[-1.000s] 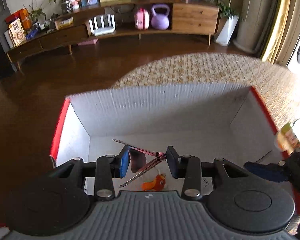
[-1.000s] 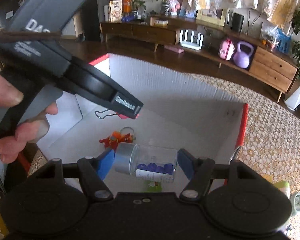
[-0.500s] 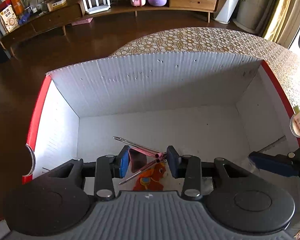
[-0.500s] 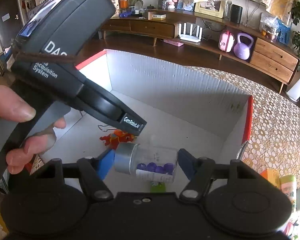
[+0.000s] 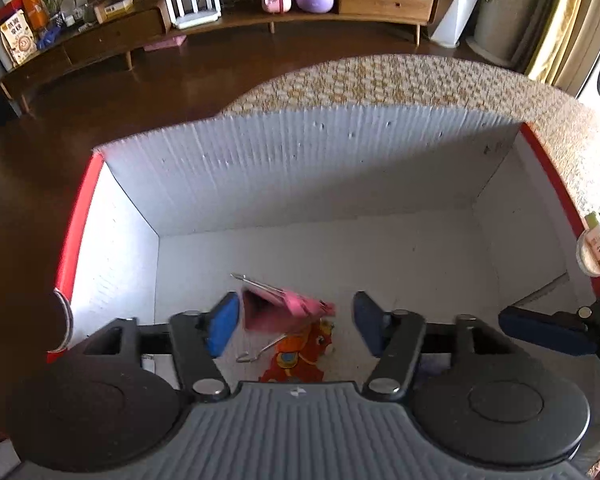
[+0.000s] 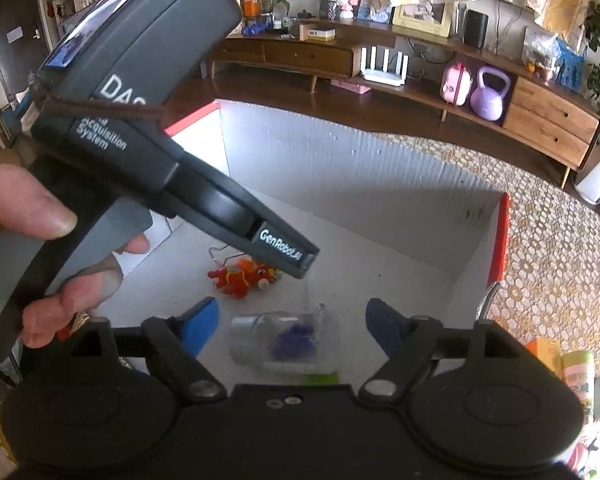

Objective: Organize rigid objects
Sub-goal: 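Carry the jar and clip into the red box and open both tools, then move both tools back to the table, right tool toward the pink heart dish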

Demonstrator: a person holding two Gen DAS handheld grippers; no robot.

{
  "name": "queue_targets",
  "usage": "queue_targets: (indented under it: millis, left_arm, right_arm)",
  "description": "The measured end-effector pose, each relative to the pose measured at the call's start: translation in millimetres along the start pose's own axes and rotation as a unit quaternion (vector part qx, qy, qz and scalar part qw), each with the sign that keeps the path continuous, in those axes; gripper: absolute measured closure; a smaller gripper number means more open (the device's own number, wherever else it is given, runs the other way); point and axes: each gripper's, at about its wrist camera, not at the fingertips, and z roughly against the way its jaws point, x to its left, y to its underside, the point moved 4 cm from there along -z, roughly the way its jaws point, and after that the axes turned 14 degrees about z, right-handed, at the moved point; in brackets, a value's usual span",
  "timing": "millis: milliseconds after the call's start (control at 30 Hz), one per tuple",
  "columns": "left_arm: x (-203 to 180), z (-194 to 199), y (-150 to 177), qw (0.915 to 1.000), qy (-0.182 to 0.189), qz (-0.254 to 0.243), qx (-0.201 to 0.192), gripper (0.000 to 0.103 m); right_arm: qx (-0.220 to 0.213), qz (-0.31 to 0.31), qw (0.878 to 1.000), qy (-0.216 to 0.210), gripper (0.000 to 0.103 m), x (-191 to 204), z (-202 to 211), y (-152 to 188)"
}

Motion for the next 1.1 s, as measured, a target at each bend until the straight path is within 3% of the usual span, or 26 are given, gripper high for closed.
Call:
queue_targets:
  millis: [333,700,1000,1100]
  left_arm:
    - [1,26,2,0.9994,0.010,0.017,-0.028,0.036]
    - [-17,82,14,0.9964,0.018,0.005,-0.082,0.036]
    - [-39,129,37,0.9922,0.047,-0.014,-0.115,0.036]
    - [-49,142,45,0.9900,0.057,-0.021,-0.127,0.027]
  right_arm:
    - [-0.028,-0.016,0.999,-0.001,0.020,-10,32,5]
    - [-0.070,-0.020,0.997,0.000,0.016,-16,92,15]
    - [-0.106,-0.031,0.994,-0.004,0.005,-25,144,31]
    - [-0.115,-0.041,0.992,-0.003,0.002,-28,159,43]
